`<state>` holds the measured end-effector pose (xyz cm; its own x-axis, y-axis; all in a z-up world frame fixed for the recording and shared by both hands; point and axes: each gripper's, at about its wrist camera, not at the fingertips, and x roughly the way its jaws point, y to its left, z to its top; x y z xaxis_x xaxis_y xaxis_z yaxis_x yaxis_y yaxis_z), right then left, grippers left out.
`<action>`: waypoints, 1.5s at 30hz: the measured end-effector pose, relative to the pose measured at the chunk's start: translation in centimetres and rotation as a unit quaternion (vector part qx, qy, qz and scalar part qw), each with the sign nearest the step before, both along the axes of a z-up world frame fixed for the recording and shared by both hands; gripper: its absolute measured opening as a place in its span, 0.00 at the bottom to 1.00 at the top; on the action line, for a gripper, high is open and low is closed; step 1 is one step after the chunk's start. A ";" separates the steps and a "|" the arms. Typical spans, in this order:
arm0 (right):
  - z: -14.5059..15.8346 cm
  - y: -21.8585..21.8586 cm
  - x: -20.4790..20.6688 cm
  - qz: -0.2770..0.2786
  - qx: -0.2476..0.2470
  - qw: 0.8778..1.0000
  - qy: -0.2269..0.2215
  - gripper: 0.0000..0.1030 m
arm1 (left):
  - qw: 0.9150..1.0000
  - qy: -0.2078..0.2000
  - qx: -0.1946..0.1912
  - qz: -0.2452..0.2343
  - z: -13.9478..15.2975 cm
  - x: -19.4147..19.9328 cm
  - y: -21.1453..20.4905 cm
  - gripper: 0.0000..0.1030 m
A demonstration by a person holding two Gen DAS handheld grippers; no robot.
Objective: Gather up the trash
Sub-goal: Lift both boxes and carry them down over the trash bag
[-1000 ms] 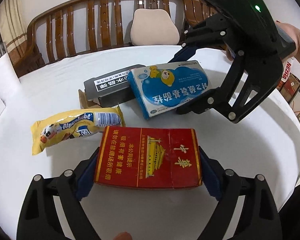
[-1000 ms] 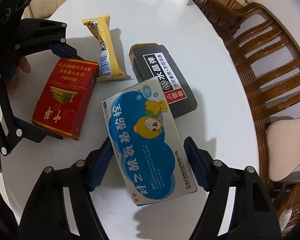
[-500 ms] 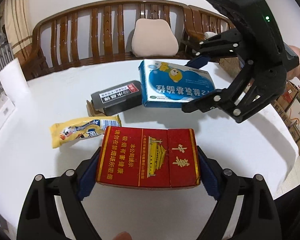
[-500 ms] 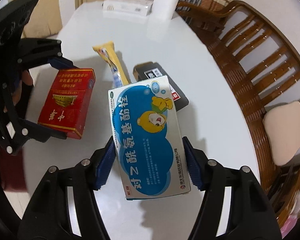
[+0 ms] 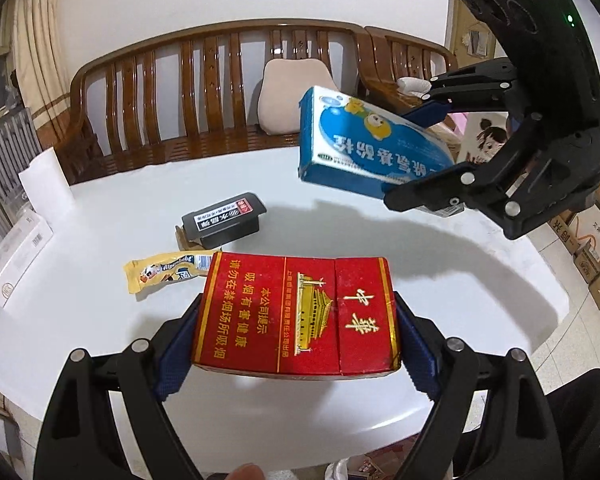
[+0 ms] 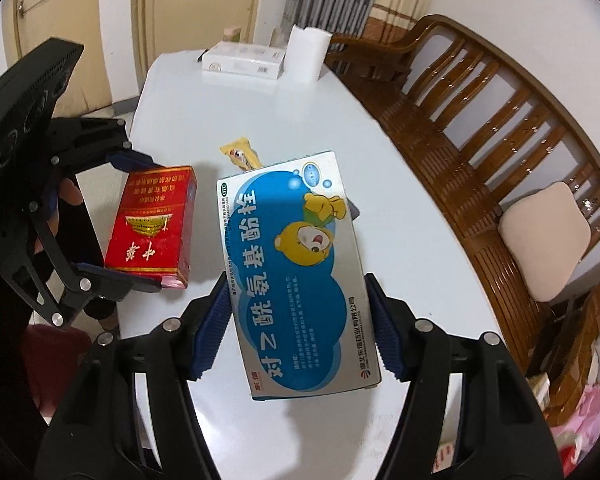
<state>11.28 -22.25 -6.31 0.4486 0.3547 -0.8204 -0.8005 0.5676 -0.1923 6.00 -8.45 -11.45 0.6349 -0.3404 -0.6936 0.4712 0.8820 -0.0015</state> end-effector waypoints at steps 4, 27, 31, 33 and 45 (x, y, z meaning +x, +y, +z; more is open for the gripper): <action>2.1 -0.9 -1.7 -0.013 0.018 1.000 -0.006 0.60 | 1.000 -0.012 -0.005 -0.001 1.5 -1.5 -0.2 0.81; 3.2 -5.0 -17.1 -0.108 0.087 0.990 -0.020 0.60 | 1.000 -0.021 -0.017 -0.010 2.5 -11.9 -0.8 0.81; 2.0 -5.1 -19.4 -0.126 0.098 0.987 -0.016 0.60 | 1.000 -0.013 -0.014 -0.015 1.2 -14.0 -1.1 0.81; 1.1 -5.2 -20.6 -0.140 0.103 0.985 -0.017 0.60 | 1.000 -0.008 -0.011 -0.016 0.4 -14.9 -1.2 0.81; -4.8 -5.5 -27.5 -0.191 0.132 0.973 0.006 0.60 | 0.999 0.033 -0.001 -0.003 -6.1 -20.1 -1.6 0.81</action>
